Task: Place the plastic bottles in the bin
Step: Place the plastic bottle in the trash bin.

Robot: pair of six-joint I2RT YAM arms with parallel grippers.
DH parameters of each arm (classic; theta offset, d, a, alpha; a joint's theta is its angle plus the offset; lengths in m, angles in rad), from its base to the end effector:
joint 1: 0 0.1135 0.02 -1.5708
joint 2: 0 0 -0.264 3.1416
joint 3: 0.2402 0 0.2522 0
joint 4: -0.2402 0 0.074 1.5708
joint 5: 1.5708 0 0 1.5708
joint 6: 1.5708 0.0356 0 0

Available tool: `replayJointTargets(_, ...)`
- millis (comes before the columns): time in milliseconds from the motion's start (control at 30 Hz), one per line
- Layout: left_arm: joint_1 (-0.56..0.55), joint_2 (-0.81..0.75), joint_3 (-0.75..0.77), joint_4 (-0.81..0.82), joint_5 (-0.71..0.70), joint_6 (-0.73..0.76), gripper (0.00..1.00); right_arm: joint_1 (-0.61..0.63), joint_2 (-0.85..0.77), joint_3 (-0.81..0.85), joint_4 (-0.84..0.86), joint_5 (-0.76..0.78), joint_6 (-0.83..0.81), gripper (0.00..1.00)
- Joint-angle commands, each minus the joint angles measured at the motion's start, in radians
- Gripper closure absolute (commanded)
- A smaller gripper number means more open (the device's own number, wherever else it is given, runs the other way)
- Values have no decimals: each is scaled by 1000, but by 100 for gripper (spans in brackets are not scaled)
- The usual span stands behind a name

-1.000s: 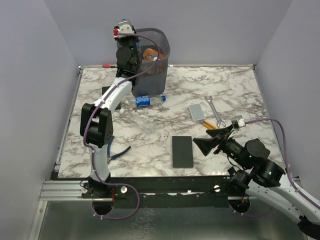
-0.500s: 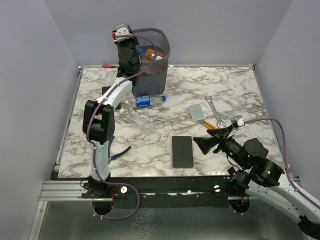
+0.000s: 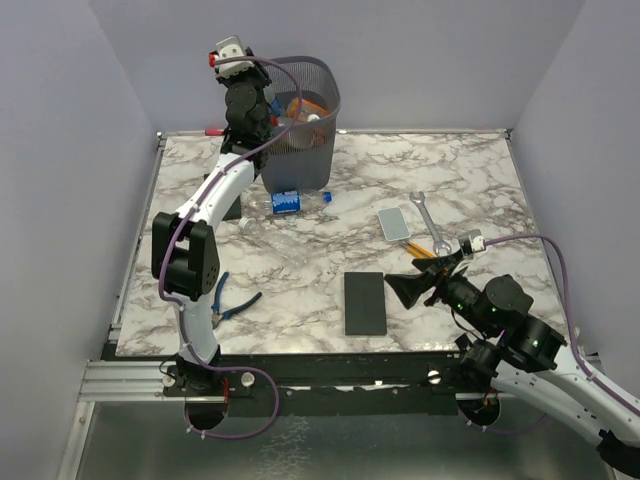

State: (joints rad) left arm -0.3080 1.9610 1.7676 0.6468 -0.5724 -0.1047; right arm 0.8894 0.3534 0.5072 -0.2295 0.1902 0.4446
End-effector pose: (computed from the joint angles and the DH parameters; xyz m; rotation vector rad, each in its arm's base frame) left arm 0.4497 -0.1228 0.4150 -0.3962 1.1262 -0.0429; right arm 0.0769 0.0842 0.2934 -0.2297 1.7014 0.8526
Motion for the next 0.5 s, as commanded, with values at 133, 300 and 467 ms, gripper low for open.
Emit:
replayJointTargets(133, 1, -89, -61, -23, 26, 1, 85, 6, -6, 4, -15, 19, -3, 0)
replayJointTargets(300, 2, -107, -73, -45, 55, -42, 92, 6, -8, 3, -17, 18, -3, 0)
replayJointTargets(467, 17, -123, -37, -60, 103, -189, 100, 6, -4, 5, -18, 15, -3, 0)
